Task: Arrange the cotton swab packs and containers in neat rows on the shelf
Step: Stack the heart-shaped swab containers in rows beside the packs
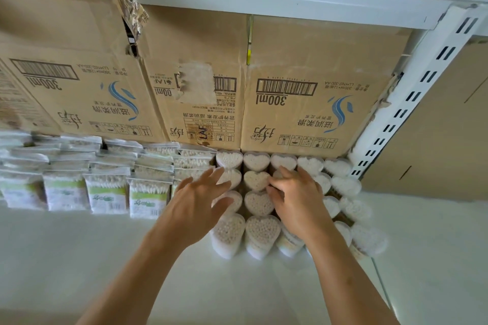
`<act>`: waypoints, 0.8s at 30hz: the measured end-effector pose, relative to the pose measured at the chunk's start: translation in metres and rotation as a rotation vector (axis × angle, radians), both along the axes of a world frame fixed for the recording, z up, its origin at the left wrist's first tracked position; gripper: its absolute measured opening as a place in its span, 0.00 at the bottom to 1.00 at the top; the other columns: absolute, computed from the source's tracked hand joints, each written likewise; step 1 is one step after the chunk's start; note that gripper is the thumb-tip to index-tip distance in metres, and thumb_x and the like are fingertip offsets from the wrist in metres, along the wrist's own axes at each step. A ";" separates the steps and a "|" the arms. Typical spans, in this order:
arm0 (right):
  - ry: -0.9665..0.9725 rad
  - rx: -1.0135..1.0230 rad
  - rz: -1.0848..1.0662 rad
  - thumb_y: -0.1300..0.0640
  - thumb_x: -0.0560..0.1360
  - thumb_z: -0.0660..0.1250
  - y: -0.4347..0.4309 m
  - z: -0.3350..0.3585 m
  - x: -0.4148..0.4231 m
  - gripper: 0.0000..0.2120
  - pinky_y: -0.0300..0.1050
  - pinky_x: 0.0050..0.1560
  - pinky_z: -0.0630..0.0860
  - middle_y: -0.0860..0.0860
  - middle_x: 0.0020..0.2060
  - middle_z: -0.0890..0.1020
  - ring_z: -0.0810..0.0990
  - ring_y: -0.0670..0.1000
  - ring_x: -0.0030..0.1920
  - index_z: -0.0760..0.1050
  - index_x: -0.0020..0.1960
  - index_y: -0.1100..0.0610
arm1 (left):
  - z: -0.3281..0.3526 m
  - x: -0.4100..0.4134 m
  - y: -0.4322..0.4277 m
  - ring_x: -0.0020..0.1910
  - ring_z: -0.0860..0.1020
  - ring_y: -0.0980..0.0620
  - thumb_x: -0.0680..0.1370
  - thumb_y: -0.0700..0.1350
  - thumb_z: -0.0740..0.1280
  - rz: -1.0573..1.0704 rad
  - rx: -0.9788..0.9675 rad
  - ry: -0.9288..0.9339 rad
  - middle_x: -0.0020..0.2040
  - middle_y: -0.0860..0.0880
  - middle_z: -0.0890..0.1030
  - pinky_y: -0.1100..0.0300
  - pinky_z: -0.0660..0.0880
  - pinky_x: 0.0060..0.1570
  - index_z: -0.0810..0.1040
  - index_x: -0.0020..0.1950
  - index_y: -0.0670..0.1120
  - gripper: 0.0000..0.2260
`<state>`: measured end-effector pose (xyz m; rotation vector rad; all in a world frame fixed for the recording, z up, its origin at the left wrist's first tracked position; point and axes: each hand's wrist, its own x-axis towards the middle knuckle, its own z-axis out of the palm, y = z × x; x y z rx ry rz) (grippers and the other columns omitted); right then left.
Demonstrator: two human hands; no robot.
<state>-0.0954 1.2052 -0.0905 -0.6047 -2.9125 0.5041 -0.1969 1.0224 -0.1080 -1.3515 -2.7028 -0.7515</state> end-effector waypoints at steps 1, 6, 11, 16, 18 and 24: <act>-0.031 -0.003 -0.001 0.50 0.80 0.59 -0.002 0.000 0.002 0.14 0.61 0.69 0.61 0.46 0.72 0.67 0.59 0.60 0.74 0.76 0.64 0.47 | -0.001 0.001 -0.005 0.70 0.68 0.48 0.77 0.48 0.68 0.001 0.026 -0.001 0.69 0.47 0.72 0.45 0.68 0.65 0.79 0.62 0.46 0.14; -0.145 0.018 0.003 0.50 0.82 0.53 -0.015 -0.002 0.006 0.19 0.66 0.73 0.49 0.44 0.77 0.57 0.48 0.61 0.77 0.66 0.73 0.46 | -0.006 0.005 -0.020 0.63 0.75 0.51 0.77 0.52 0.65 -0.017 0.087 0.025 0.61 0.48 0.80 0.50 0.77 0.58 0.81 0.59 0.46 0.15; -0.193 0.016 -0.021 0.53 0.83 0.51 -0.023 -0.004 0.004 0.23 0.68 0.73 0.43 0.42 0.78 0.51 0.42 0.62 0.77 0.55 0.77 0.46 | -0.016 0.008 -0.025 0.69 0.67 0.57 0.76 0.61 0.53 -0.012 0.122 -0.077 0.68 0.51 0.72 0.62 0.64 0.66 0.76 0.66 0.48 0.26; -0.215 0.017 -0.010 0.56 0.82 0.53 -0.027 0.002 -0.001 0.21 0.68 0.73 0.42 0.41 0.77 0.54 0.41 0.62 0.77 0.61 0.75 0.49 | -0.019 0.009 -0.025 0.68 0.67 0.57 0.77 0.58 0.54 -0.030 0.129 -0.064 0.67 0.49 0.74 0.61 0.65 0.65 0.76 0.66 0.46 0.25; -0.222 0.019 -0.009 0.55 0.82 0.52 -0.027 0.002 -0.002 0.21 0.68 0.73 0.42 0.42 0.77 0.55 0.42 0.61 0.77 0.61 0.75 0.49 | -0.020 0.009 -0.026 0.68 0.68 0.55 0.78 0.57 0.55 -0.036 0.143 -0.065 0.67 0.48 0.74 0.59 0.67 0.65 0.76 0.66 0.45 0.24; -0.093 0.016 -0.035 0.52 0.81 0.58 -0.025 -0.001 -0.006 0.12 0.66 0.72 0.54 0.43 0.64 0.76 0.59 0.61 0.74 0.79 0.56 0.51 | -0.023 0.012 -0.031 0.68 0.70 0.52 0.78 0.55 0.56 -0.027 0.182 -0.074 0.66 0.49 0.75 0.53 0.73 0.64 0.77 0.65 0.46 0.21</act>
